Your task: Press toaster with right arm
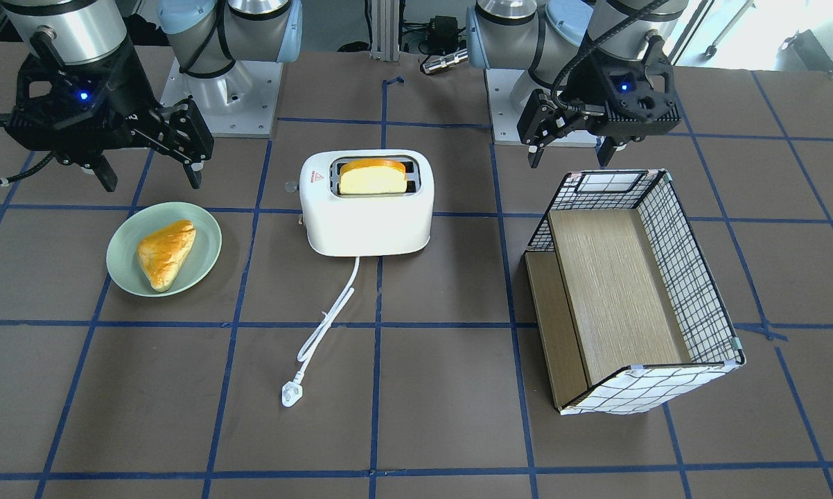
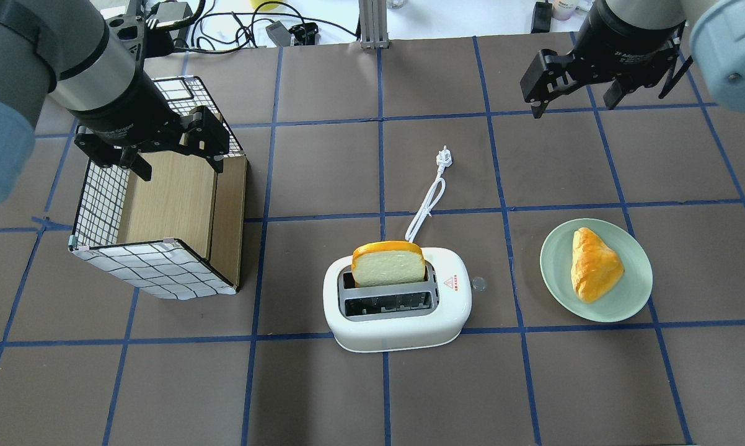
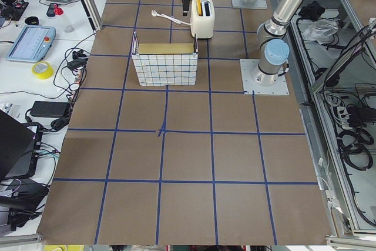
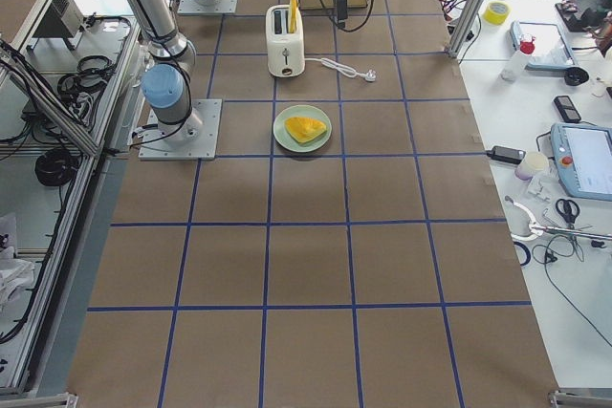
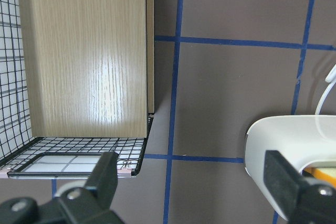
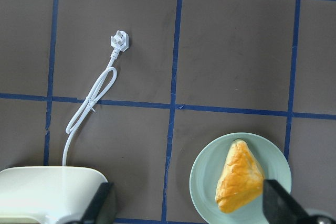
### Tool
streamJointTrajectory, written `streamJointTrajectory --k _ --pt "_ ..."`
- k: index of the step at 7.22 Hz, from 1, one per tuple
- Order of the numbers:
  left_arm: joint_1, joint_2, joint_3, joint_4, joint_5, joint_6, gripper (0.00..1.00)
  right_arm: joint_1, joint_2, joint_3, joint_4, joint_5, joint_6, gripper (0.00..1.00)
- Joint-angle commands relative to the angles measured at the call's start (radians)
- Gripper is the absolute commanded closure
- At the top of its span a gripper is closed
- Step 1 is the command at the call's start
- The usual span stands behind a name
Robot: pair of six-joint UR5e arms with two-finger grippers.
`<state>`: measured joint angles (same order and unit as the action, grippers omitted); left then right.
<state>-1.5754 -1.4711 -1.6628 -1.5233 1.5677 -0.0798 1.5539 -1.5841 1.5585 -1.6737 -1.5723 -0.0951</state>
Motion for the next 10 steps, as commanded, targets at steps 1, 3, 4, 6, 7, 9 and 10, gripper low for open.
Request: streamJointTrajectory --k 1,3,4,6,7,9,10 --pt "0.0 0.0 0.0 0.0 0.0 0.0 0.0 0.0 0.0 0.0 0.0 0.0 0.0 0.0" --pt "0.0 0.0 0.0 0.0 0.0 0.0 0.0 0.0 0.0 0.0 0.012 0.0 0.0 0.0" --pt "0.0 0.0 0.0 0.0 0.0 0.0 0.0 0.0 0.0 0.0 0.012 0.0 0.0 0.0" --pt "0.0 0.0 0.0 0.0 0.0 0.0 0.0 0.0 0.0 0.0 0.014 0.0 0.0 0.0" --pt "0.0 0.0 0.0 0.0 0.0 0.0 0.0 0.0 -0.014 0.0 0.084 0.0 0.021 0.0" --pt "0.0 0.0 0.0 0.0 0.0 0.0 0.0 0.0 -0.106 0.029 0.402 0.005 0.165 0.15" --pt "0.0 0.0 0.0 0.0 0.0 0.0 0.0 0.0 -0.144 0.066 0.476 0.006 0.178 0.3"
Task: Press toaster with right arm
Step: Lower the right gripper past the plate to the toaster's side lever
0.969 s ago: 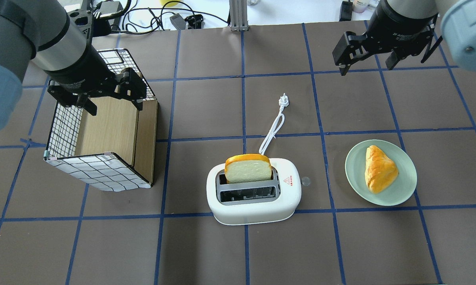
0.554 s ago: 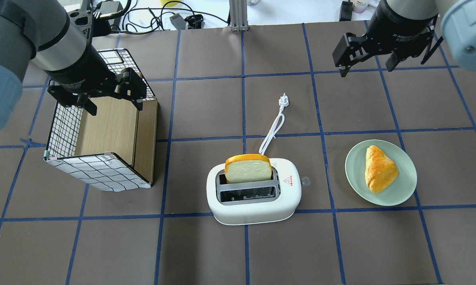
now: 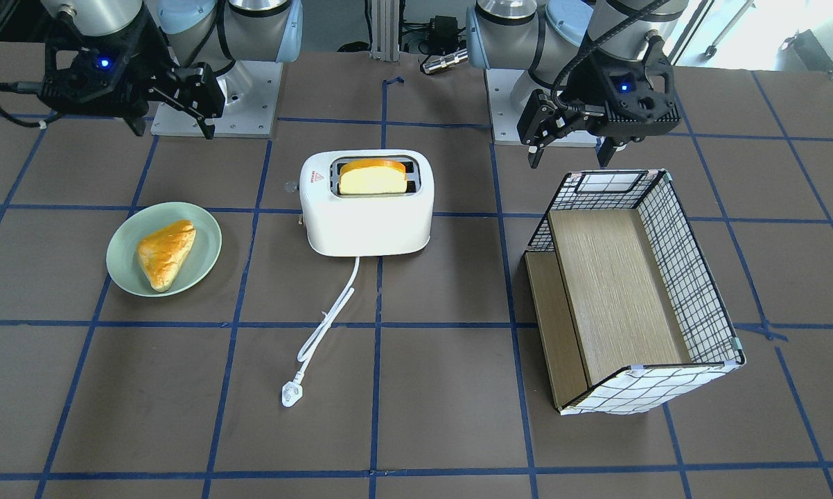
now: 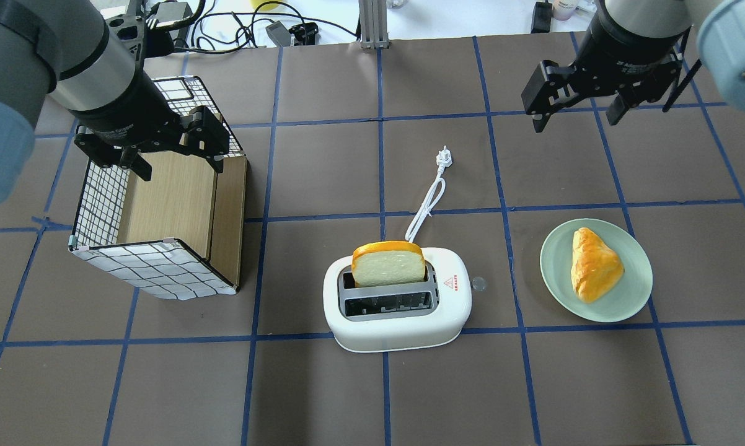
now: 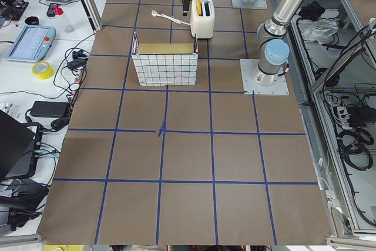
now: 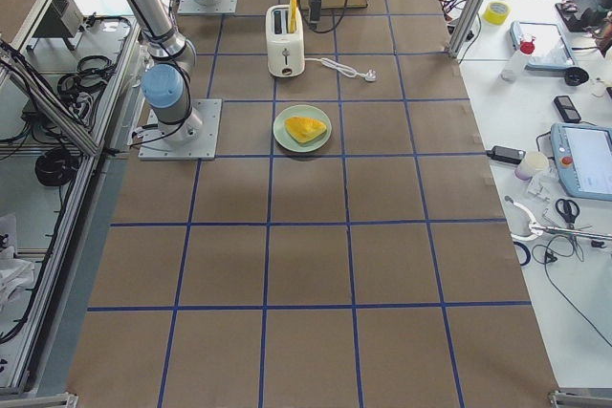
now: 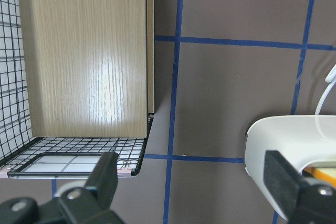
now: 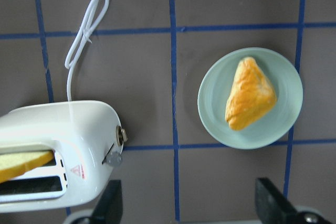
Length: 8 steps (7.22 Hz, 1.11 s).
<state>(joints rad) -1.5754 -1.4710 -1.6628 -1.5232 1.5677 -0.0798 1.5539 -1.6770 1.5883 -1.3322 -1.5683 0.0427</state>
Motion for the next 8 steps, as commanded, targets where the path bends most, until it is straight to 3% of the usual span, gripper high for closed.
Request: streamJointTrajectory --k 1,2,3,7,8 --pt "0.0 0.0 0.0 0.0 0.0 0.0 0.0 0.002 -0.102 0.114 0.137 0.039 0.048 0.56" --pt "0.0 0.0 0.0 0.0 0.0 0.0 0.0 0.0 -0.16 0.222 0.116 0.072 0.048 0.94" --pt "0.0 0.0 0.0 0.0 0.0 0.0 0.0 0.0 -0.197 0.311 0.019 0.074 0.048 1.0" --pt "0.0 0.0 0.0 0.0 0.0 0.0 0.0 -0.005 -0.172 0.531 -0.586 0.122 0.046 1.0" --pt "0.0 0.0 0.0 0.0 0.0 0.0 0.0 -0.005 -0.152 0.547 -0.635 0.143 0.051 1.0"
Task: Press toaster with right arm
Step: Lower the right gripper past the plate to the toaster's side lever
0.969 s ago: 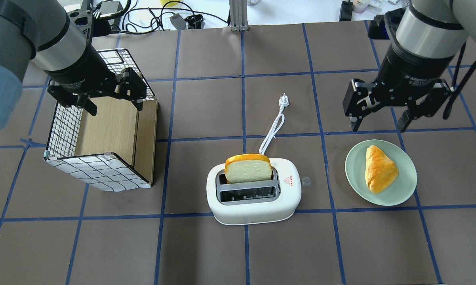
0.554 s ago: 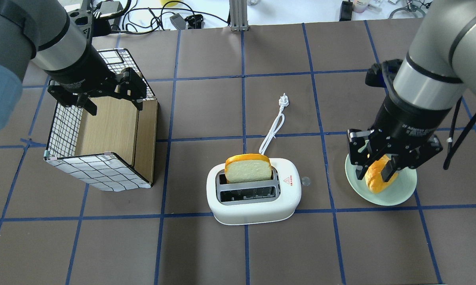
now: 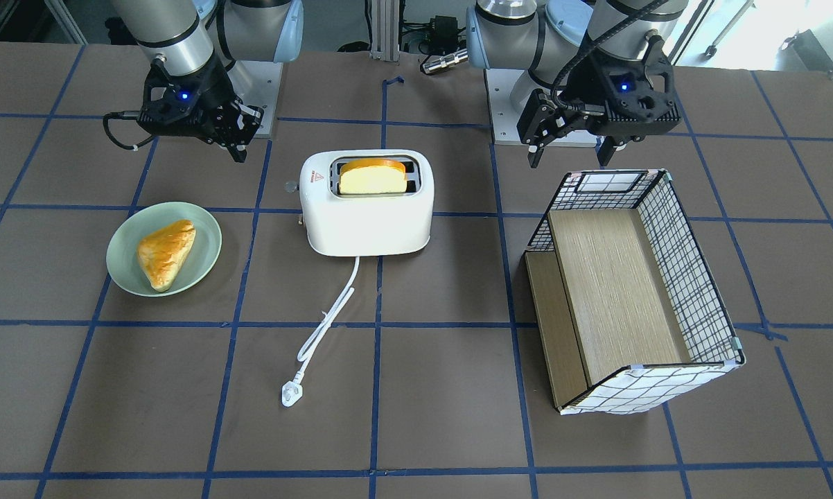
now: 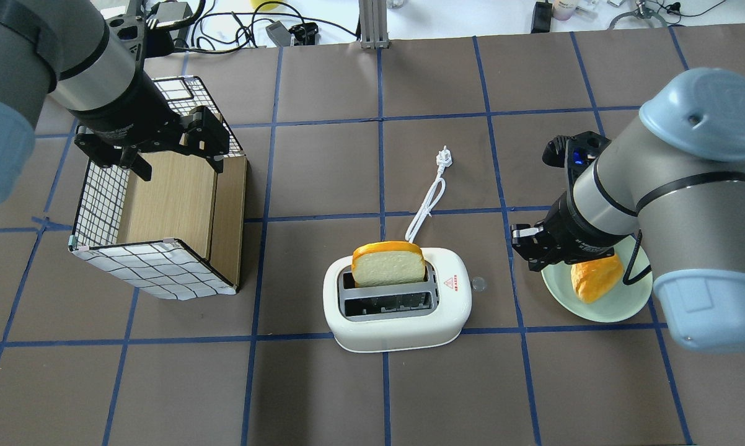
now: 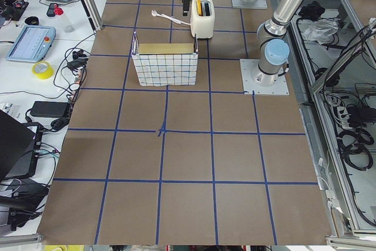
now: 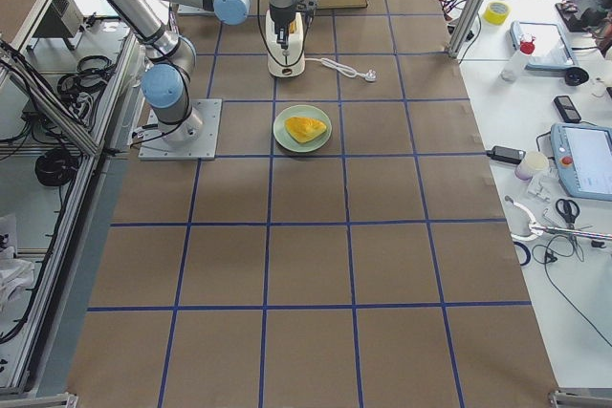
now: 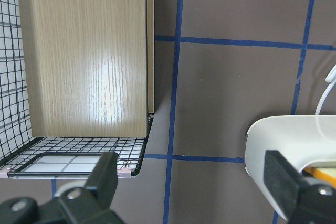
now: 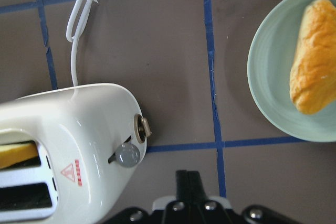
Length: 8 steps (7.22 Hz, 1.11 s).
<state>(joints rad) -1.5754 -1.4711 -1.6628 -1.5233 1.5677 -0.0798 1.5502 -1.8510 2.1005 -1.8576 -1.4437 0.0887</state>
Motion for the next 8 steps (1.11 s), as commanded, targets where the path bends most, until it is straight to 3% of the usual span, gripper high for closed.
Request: streamJointTrajectory --k 1,3,4,8 --pt "0.0 0.0 0.0 0.0 0.0 0.0 0.0 -0.001 0.026 0.053 -0.112 0.061 0.011 1.0" --pt "0.0 0.0 0.0 0.0 0.0 0.0 0.0 -0.001 0.026 0.14 -0.185 0.175 0.011 1.0" --pt "0.0 0.0 0.0 0.0 0.0 0.0 0.0 -0.001 0.024 0.183 -0.224 0.187 0.006 1.0" --pt "0.0 0.0 0.0 0.0 0.0 0.0 0.0 -0.001 0.022 0.161 -0.222 0.226 0.003 1.0"
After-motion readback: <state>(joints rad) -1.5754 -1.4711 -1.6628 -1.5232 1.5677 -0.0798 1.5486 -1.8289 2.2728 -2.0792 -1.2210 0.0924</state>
